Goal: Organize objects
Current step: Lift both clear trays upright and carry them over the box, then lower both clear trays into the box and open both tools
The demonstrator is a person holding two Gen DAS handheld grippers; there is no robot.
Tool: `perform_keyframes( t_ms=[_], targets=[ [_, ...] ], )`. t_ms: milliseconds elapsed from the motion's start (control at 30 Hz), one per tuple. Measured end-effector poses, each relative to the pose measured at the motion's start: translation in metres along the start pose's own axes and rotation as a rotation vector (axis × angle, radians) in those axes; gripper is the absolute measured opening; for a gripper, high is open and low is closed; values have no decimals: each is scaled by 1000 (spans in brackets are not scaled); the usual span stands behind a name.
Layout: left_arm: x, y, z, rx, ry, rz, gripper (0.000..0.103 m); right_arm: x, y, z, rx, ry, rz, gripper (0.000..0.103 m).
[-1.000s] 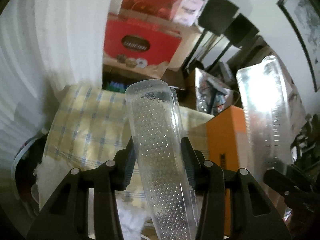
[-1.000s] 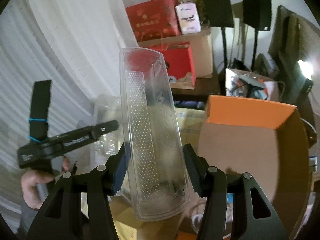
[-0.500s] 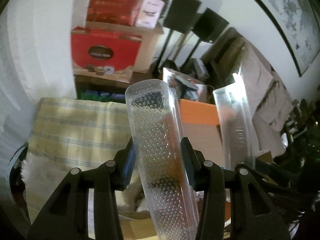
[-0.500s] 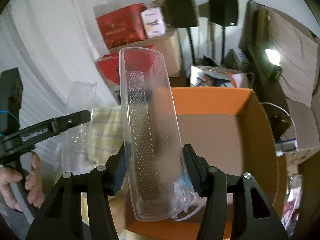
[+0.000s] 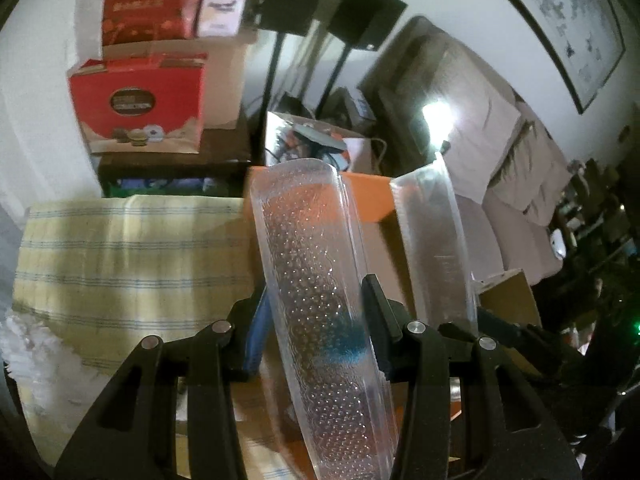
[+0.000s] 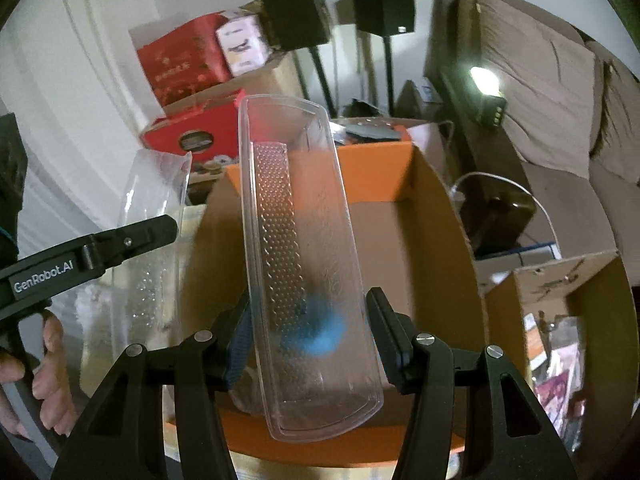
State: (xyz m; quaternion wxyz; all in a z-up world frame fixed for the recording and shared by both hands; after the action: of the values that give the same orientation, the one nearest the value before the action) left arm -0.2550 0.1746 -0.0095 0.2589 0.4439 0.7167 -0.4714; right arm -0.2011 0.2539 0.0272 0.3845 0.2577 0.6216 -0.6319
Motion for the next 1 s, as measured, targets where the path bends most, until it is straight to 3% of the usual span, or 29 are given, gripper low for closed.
perform_keyframes(
  t_ms=[533,1000],
  targets=[
    [56,28,-60,53,5,76,41,10,26,-57,59,76,41,55],
    [86,45,-69,85,-20,125,42,31,39,-73,78,97,67,57]
  ],
)
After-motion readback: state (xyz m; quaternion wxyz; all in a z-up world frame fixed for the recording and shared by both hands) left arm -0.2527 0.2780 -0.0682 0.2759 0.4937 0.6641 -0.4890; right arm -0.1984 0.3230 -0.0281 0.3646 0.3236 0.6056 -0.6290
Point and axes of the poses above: each gripper's, at about its wrist camera, not at the fingertips, and x roughly the way its jaws point, z to its left, y to its underside, the point moved 5 cm from there along x, roughly the way its jaws point, and after that the axes turned 8 degrees about -x, right-handed, at the moved point
